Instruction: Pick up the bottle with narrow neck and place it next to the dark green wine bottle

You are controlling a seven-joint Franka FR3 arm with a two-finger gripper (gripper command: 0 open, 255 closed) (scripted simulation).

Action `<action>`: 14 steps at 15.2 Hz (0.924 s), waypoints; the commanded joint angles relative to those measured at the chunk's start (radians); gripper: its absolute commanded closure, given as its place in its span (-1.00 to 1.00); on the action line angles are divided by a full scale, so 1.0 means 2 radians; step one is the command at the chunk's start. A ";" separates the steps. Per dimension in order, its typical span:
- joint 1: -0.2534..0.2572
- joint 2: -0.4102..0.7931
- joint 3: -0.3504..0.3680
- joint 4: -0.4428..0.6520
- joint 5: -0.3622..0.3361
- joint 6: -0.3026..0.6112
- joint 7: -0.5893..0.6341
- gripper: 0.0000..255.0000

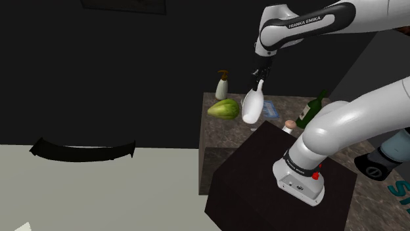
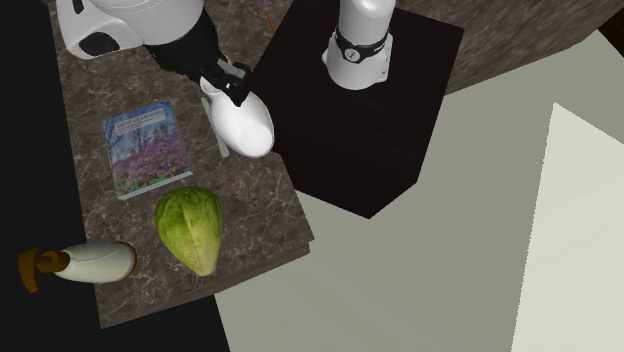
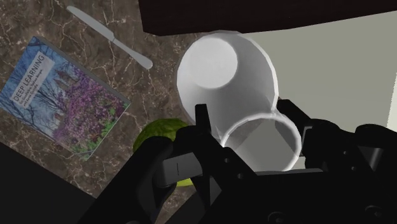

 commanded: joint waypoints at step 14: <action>0.003 -0.026 0.013 0.082 0.008 -0.108 -0.002 1.00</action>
